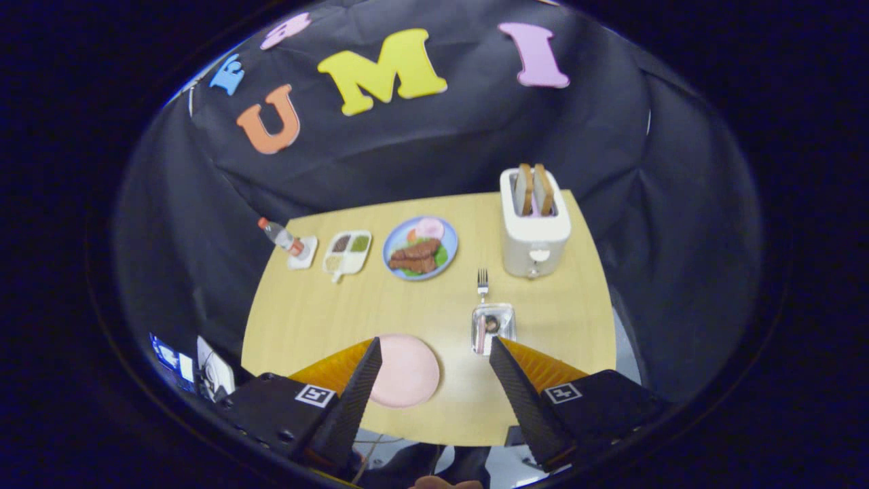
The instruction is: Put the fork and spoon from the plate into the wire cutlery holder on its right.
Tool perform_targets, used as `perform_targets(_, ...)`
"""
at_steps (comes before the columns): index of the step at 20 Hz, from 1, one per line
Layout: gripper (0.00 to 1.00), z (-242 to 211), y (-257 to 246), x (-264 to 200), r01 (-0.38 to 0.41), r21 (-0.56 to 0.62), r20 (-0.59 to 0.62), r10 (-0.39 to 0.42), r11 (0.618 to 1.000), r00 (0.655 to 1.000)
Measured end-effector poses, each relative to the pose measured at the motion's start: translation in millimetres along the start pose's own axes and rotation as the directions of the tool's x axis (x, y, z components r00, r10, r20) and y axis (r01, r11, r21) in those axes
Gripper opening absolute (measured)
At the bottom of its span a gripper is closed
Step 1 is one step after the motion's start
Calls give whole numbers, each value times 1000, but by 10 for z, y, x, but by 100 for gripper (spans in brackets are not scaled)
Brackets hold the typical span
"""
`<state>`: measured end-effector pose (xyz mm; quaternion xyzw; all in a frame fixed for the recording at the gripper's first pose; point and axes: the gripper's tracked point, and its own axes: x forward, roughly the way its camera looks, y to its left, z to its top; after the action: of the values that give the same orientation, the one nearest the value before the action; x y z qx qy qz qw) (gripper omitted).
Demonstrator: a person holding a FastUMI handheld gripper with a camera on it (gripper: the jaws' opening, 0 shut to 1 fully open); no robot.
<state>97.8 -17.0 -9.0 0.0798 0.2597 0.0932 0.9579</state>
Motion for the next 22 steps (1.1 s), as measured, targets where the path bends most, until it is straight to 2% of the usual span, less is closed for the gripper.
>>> perform_targets(2, 96, 172, 71, -244, 3, -14, 208, 0, 1000, 978)
perform_targets(3, 96, 277, 145, -480, 8, -29, 321, 2, 1000, 947)
perform_targets(4, 96, 403, 247, -731, 23, -51, 428, 1, 998, 904)
perform_targets(6, 96, 507, 404, -1251, 73, -97, 609, 1, 993, 793)
perform_targets(8, 96, 500, 496, -1659, 123, -103, 734, -8, 987, 679)
perform_targets(9, 96, 517, 527, -1708, 130, -99, 779, -5, 987, 628)
perform_targets(11, 96, 564, 646, -1899, 149, -95, 833, -3, 984, 554)
perform_targets(12, 96, 561, 678, -1931, 166, -90, 846, -13, 982, 533)
perform_targets(14, 96, 493, 702, -1951, 192, -81, 858, -30, 978, 514)
perform_targets(16, 96, 379, 752, -1941, 187, -74, 847, -38, 980, 530)
perform_targets(19, 96, 255, 727, -1851, 181, -52, 816, -63, 982, 575)
perform_targets(22, 96, 153, 617, -1930, 153, 10, 819, -96, 988, 565)
